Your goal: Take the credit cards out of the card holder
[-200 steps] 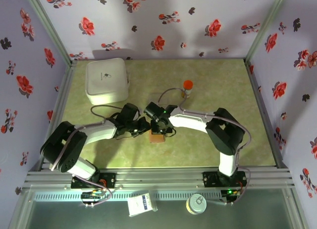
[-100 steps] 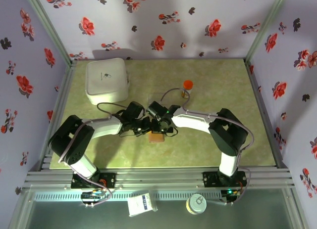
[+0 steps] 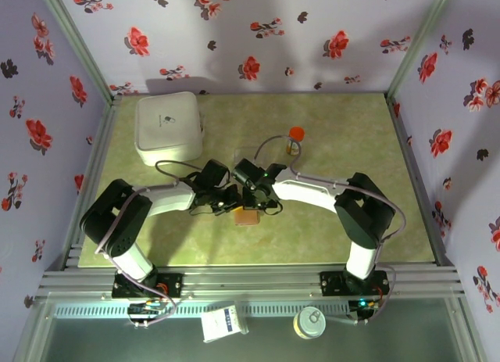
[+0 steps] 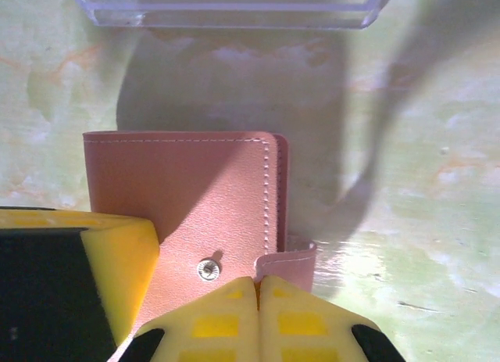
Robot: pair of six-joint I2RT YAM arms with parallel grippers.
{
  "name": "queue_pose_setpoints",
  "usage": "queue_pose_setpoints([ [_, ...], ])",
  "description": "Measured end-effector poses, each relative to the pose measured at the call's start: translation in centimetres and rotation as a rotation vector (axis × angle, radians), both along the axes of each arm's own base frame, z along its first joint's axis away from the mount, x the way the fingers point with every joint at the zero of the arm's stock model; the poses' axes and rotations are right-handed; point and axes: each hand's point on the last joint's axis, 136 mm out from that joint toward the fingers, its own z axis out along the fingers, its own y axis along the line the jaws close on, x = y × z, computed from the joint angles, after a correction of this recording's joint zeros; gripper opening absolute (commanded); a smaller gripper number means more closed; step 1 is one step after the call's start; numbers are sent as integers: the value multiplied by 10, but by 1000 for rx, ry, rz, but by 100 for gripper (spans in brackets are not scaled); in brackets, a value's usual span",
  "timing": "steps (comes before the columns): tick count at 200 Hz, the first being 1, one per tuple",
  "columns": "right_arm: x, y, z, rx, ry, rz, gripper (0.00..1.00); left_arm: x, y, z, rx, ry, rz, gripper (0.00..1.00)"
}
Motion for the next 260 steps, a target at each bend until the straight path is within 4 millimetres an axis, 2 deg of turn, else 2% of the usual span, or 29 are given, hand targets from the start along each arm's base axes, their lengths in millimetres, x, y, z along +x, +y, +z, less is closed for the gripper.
queue_pose_setpoints([
  [23,0,-8,4,-38,-12,4,14,0,0,1,-3,-3,1,5],
  [54,1,-16,6,-71,-18,3,16,0,0,3,-9,-14,2,8],
  [121,3,-19,6,-73,-17,-4,21,2,1,6,-13,-32,11,11],
  [199,5,-13,5,-45,-14,-3,19,2,2,9,-20,-46,14,14],
  [224,5,-13,3,-40,-7,-5,14,2,2,9,-21,-49,18,15],
  [260,5,-13,2,-41,-6,-7,14,2,3,9,-20,-51,20,16],
])
